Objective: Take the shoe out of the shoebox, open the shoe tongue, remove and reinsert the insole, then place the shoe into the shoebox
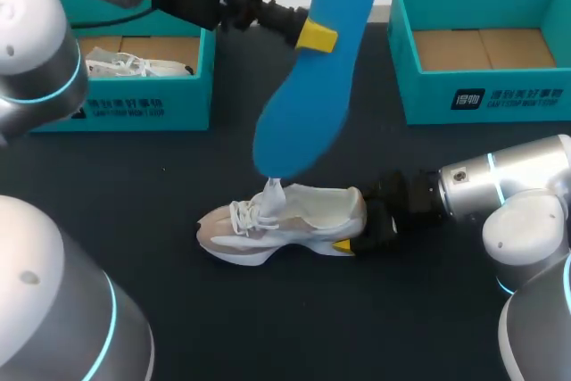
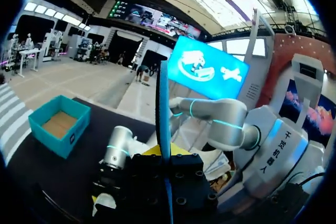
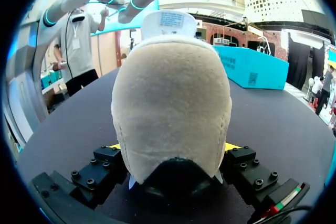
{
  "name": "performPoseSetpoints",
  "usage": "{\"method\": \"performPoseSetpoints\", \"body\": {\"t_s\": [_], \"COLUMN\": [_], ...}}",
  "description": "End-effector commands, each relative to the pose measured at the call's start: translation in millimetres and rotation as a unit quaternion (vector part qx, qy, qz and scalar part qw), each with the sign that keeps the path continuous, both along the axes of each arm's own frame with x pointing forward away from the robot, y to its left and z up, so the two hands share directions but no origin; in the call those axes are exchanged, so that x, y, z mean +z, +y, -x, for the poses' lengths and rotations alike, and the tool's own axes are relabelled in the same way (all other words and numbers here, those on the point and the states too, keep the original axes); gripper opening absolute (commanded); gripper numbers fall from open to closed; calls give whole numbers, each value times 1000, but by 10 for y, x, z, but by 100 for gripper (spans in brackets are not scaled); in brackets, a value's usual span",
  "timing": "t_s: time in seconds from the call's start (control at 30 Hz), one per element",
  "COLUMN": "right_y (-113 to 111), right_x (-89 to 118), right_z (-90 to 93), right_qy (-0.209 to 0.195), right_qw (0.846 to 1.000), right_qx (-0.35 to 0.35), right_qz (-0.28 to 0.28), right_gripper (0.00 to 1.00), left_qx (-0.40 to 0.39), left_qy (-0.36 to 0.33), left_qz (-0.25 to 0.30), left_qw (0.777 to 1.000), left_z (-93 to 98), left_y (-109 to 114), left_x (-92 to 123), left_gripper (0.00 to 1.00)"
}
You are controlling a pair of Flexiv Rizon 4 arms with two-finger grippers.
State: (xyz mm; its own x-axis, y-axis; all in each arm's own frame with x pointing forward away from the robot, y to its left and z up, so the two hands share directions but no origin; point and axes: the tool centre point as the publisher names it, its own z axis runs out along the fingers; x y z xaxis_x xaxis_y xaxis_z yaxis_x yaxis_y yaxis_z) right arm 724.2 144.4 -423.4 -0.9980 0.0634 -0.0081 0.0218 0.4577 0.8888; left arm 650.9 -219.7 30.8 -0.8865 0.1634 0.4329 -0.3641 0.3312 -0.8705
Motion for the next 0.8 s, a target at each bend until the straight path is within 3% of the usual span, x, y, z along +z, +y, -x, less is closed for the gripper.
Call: {"method": "performPoseSetpoints", "body": {"t_s": [0.03,0.53,0.8], "right_y": [2,2,2], "right_x": [-21,-21,-21], "right_z": [8,8,8], "right_qy": [-1,-1,-1], "right_qw": [1000,1000,1000], "right_qx": [-1,-1,-1], "right_qz": [1,1,1], "right_gripper": [0,0,0], "left_qx": [24,39,94], "left_qy": [164,173,227], "left_qz": [92,85,85], "left_qw": [982,980,966], "left_z": [130,135,268], "left_y": [-3,1,30], "left_x": [64,73,308], "left_gripper": [0,0,0]}}
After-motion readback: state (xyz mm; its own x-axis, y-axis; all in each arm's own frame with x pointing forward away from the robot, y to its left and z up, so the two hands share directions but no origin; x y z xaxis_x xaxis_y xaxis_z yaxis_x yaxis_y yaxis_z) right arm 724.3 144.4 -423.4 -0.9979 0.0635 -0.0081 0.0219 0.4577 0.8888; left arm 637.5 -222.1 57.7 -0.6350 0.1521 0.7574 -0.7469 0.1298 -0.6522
